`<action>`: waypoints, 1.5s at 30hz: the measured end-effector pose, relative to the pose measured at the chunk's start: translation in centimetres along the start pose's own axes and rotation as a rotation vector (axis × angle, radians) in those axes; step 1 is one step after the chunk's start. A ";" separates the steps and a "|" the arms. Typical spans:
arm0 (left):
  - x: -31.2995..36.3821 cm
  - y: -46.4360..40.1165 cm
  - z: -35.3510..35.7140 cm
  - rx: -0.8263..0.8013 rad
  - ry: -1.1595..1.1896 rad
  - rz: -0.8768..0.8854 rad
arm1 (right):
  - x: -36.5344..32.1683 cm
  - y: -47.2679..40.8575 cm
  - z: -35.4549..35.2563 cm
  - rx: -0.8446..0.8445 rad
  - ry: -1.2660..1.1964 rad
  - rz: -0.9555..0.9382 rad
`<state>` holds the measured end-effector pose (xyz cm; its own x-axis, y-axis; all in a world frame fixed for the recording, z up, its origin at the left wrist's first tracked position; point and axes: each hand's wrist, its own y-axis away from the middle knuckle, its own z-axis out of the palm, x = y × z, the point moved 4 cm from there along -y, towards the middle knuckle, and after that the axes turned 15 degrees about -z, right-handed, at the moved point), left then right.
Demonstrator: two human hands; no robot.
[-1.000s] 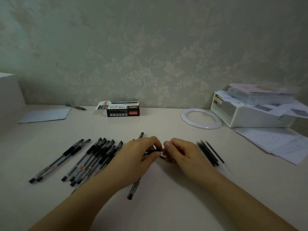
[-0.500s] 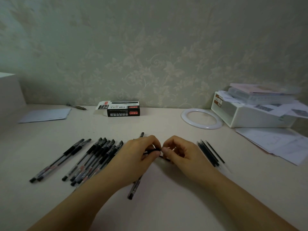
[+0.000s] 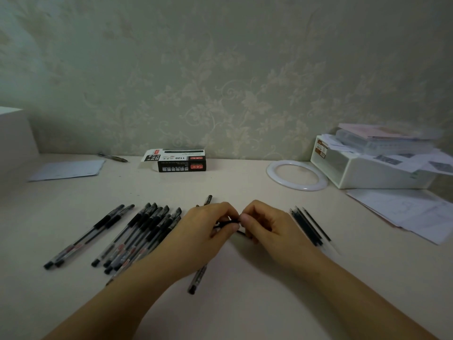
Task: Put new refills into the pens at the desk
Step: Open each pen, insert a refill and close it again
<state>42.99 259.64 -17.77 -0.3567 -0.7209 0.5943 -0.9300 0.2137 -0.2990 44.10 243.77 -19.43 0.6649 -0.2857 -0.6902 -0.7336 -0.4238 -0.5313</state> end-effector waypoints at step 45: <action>-2.2 -0.8 -0.5 0.127 -0.080 -0.116 | 1.3 0.1 -0.6 -0.077 0.504 -0.021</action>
<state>44.51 261.40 -18.46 -0.2353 -0.7870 0.5704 -0.9438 0.0449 -0.3274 45.00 242.87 -20.11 0.6787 -0.6473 -0.3469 -0.7194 -0.4908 -0.4916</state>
